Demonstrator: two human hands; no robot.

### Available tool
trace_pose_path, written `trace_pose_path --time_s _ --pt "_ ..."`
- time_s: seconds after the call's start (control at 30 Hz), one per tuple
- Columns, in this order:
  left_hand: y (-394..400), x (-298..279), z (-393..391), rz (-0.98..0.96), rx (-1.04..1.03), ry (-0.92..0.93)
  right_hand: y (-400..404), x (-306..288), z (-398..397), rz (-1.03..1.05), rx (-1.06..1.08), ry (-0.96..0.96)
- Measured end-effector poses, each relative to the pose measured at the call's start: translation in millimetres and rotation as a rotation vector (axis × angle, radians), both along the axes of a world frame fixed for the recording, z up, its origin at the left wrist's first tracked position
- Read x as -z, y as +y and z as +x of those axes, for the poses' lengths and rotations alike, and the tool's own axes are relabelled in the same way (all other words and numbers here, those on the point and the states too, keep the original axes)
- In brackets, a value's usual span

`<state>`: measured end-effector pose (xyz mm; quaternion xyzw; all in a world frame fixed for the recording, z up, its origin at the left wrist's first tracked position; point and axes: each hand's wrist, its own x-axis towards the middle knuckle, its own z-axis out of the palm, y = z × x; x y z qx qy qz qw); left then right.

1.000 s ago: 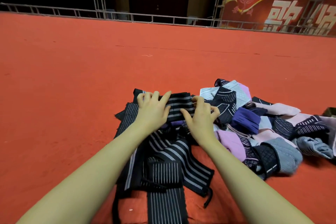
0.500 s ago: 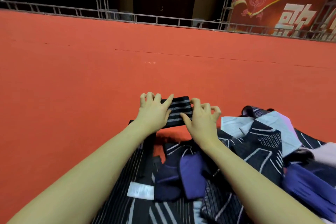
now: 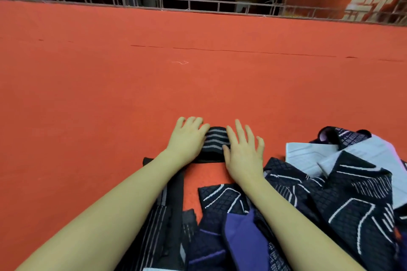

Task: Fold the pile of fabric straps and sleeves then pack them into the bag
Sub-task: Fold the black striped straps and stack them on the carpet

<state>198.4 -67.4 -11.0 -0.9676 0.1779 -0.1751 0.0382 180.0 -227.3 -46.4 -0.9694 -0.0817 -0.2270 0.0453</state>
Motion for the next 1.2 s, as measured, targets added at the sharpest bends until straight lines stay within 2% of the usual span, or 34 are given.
trace_pose_path --time_s 0.07,0.13,0.3,0.37,0.5,0.6,0.73,0.83,0.97,1.1,1.2 --pt "4 1 -7 -0.009 -0.001 0.168 1 -3 -3 -0.078 -0.029 0.118" --pt "6 3 -15 0.035 -0.109 0.386 -1 -2 -3 -0.133 -0.049 0.295" --pt "5 3 -25 0.033 -0.191 0.492 2 -16 -5 -0.175 -0.020 0.517" --pt "2 -8 -30 0.046 -0.208 0.491 3 -30 -10 -0.204 -0.003 0.543" --pt "4 -36 -50 -0.049 -0.182 0.380 1 -58 -31 -0.154 -0.056 0.328" --pt "9 -54 -76 -0.079 -0.139 0.267 4 -74 -58 -0.078 -0.092 0.275" --pt "17 -61 -125 -0.178 -0.126 0.165 13 -81 -108 0.014 -0.200 0.218" --pt "27 -58 -170 -0.224 -0.126 0.151 21 -75 -148 -0.006 -0.286 0.202" --pt "38 -41 -228 -0.203 -0.159 0.202 26 -62 -195 -0.040 -0.336 0.310" --pt "45 -15 -259 -0.233 -0.364 0.292 32 -53 -222 -0.124 -0.344 0.444" --pt "48 3 -272 -0.251 -0.479 0.319 38 -50 -232 -0.207 -0.338 0.452"
